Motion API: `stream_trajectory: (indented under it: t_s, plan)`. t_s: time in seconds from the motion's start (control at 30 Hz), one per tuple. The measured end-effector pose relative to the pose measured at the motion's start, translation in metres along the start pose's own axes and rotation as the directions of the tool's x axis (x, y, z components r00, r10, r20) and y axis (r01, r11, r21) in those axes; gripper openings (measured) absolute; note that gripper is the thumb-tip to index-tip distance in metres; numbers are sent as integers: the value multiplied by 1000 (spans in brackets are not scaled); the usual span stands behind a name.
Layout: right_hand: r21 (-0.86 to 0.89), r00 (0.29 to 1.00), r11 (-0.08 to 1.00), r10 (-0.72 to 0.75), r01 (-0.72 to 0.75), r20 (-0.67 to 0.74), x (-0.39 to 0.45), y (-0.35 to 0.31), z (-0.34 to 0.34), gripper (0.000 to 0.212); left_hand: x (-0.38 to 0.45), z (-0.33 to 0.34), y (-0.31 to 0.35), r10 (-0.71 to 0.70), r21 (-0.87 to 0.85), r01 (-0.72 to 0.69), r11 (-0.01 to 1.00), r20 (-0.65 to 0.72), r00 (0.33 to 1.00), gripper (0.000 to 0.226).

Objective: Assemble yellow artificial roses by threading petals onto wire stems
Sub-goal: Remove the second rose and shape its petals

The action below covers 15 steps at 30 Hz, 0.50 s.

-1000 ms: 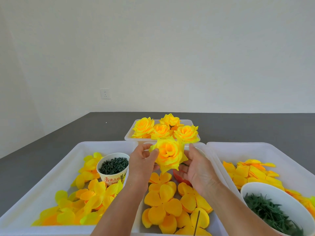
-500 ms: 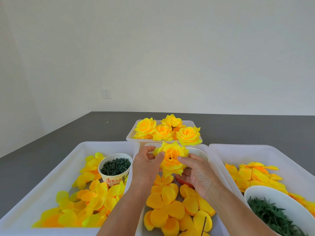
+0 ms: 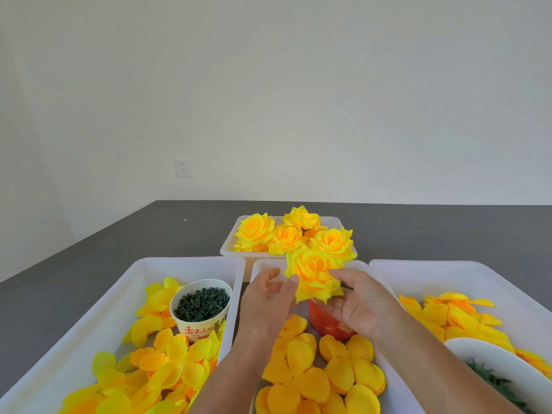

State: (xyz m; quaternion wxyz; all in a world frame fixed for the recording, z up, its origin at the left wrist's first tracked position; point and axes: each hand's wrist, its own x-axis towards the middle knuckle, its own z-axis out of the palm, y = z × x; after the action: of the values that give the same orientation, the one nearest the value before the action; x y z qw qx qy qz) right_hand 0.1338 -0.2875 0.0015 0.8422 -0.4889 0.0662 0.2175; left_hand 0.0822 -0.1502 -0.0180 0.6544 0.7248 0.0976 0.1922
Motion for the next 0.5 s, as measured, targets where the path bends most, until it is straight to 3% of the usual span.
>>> stream_trajectory:
  t_s: [0.1, 0.23, 0.4, 0.5]
  plan:
    - [-10, 998, 999, -33, 33, -62, 14, -21, 6, 28, 1, 5, 0, 8, -1, -8, 1000, 28, 1000, 37]
    - [-112, 989, 991, -89, 76, -115, 32, -47, 20, 18, 1, 7, 0, 13, 43, -15, 999, 41, 999, 34]
    - [-206, 965, 967, -189, 150, -182, 64, -67, 33, 24, 2, 8, -2, 11, 88, -16, 996, 56, 998, 33]
    - [-256, 941, 951, -238, 176, -239, 82, -70, 37, 16, 2, 9, -4, 13, 112, -19, 994, 53, 999, 30]
